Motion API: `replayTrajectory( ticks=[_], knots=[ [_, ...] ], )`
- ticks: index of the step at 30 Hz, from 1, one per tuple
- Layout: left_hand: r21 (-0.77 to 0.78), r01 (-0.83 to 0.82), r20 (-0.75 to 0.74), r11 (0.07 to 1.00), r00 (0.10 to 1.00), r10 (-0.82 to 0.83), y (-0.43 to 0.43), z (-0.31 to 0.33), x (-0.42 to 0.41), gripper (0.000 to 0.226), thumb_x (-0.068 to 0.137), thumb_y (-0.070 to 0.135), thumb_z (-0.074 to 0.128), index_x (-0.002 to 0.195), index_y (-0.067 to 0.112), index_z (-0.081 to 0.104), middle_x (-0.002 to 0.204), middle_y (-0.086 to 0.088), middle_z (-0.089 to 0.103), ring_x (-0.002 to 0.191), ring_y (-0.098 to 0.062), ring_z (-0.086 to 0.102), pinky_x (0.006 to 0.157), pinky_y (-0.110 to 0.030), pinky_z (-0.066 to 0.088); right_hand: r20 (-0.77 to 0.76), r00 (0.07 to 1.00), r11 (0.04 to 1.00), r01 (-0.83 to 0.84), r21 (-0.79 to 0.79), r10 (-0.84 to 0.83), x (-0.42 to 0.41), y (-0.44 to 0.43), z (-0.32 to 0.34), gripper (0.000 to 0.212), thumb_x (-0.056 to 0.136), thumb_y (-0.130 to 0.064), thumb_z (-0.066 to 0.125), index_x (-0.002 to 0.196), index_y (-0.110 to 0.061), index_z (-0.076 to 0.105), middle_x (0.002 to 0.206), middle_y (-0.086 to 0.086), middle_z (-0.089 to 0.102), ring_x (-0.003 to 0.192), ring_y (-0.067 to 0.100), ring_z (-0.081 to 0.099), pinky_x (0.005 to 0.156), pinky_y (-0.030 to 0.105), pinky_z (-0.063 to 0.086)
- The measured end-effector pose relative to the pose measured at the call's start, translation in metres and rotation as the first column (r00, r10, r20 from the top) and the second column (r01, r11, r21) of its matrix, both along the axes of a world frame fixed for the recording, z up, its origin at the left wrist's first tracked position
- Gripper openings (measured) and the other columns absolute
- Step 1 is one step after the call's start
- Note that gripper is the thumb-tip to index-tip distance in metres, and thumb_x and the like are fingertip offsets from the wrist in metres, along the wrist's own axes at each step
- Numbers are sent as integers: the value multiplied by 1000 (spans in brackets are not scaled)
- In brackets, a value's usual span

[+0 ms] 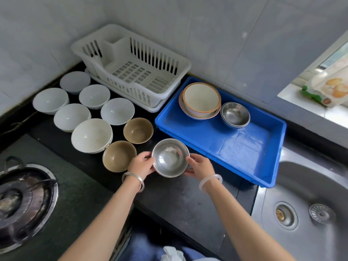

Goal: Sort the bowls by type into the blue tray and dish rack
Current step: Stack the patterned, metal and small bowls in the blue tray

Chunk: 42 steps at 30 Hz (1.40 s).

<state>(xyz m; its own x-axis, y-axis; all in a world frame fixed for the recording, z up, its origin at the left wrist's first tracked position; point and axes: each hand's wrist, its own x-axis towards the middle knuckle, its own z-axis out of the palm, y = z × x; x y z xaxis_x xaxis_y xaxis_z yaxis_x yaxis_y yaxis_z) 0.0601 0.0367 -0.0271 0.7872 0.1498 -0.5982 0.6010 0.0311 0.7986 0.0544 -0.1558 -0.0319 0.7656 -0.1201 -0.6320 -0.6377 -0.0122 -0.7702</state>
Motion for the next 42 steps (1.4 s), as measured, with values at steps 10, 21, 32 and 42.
replayTrajectory(
  ticks=[10, 21, 32, 42],
  knots=[
    [-41, 213, 119, 976, 971, -206, -117, 36, 92, 25, 84, 1, 56, 108, 6, 61, 85, -2, 63, 79, -17, 63, 71, -28, 56, 113, 965, 969, 242, -41, -236, 59, -105, 31, 24, 93, -16, 52, 115, -10, 60, 94, 9, 63, 55, 15, 67, 56, 22, 57],
    [252, 330, 220, 910, 896, -386, -237, 29, 171, 35, 83, 1, 52, 117, 9, 58, 116, -9, 67, 102, -27, 63, 92, -40, 51, 162, 905, 885, 421, -200, -394, 132, -195, 29, 24, 89, -4, 47, 103, -4, 67, 81, 12, 64, 71, 26, 67, 73, 33, 56],
    [550, 369, 157, 749, 836, -526, -273, 6, 183, 31, 87, 4, 44, 115, 9, 55, 115, -15, 63, 105, -36, 57, 88, -42, 50, 129, 970, 805, 243, -541, -206, 159, -216, 17, 26, 85, -9, 44, 89, 1, 67, 84, 21, 69, 82, 39, 61, 74, 36, 50],
    [628, 338, 183, 701, 811, -555, -277, -3, 175, 35, 88, 4, 44, 122, 11, 51, 117, -16, 61, 108, -33, 56, 88, -40, 49, 190, 974, 772, 213, -599, -120, 153, -212, -1, 26, 89, -11, 45, 106, -6, 64, 106, 18, 66, 98, 35, 59, 77, 35, 45]
  ],
)
